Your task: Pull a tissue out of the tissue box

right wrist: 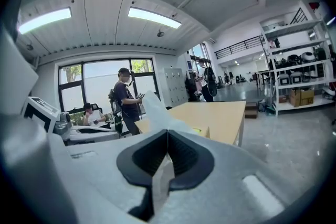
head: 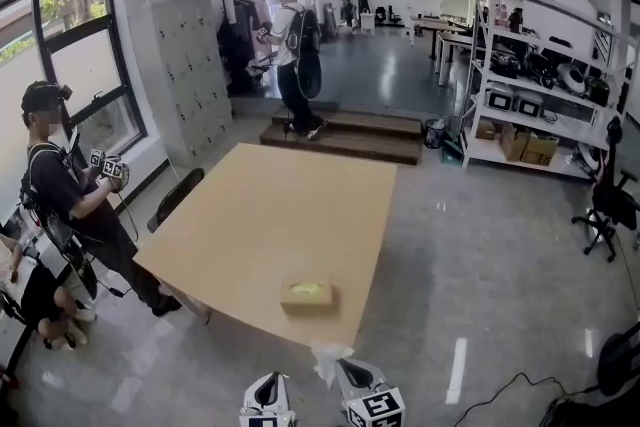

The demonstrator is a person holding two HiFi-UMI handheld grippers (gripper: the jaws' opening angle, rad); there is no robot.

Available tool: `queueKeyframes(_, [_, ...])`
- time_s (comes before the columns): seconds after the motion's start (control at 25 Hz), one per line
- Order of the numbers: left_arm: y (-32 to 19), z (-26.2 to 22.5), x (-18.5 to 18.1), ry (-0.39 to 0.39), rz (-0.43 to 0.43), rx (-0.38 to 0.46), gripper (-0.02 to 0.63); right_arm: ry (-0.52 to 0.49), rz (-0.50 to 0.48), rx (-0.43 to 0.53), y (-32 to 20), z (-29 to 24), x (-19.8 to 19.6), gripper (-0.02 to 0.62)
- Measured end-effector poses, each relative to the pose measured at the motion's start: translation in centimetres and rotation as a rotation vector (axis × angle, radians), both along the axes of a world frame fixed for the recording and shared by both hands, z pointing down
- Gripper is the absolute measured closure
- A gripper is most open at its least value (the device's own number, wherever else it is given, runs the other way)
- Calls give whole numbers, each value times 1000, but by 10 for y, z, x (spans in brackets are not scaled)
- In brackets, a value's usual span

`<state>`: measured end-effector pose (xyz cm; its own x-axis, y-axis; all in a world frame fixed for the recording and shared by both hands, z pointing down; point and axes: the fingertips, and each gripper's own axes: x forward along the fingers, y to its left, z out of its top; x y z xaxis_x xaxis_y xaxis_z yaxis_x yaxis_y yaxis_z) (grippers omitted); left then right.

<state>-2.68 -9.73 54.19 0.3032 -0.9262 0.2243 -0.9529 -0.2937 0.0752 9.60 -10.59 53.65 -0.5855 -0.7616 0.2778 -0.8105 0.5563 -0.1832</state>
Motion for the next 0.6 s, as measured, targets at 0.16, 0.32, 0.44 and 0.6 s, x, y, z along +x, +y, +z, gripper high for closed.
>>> queueKeyframes(0.16, [4,-5,-4,-10,-9,7,588,7,20,15,3,-6,6,597])
queueKeyframes(0.32, [8,-10,-9,-19,-18,15,588,31,47,28,5,-12,-4,597])
queueKeyframes(0.44, [12,-12,-15,-15,-16,23,588,36,71,30,12,-13,-17,597])
queueKeyframes(0.6, [19,-10,-30,-3,0,19,588,51,103,20,29,-6,-35,597])
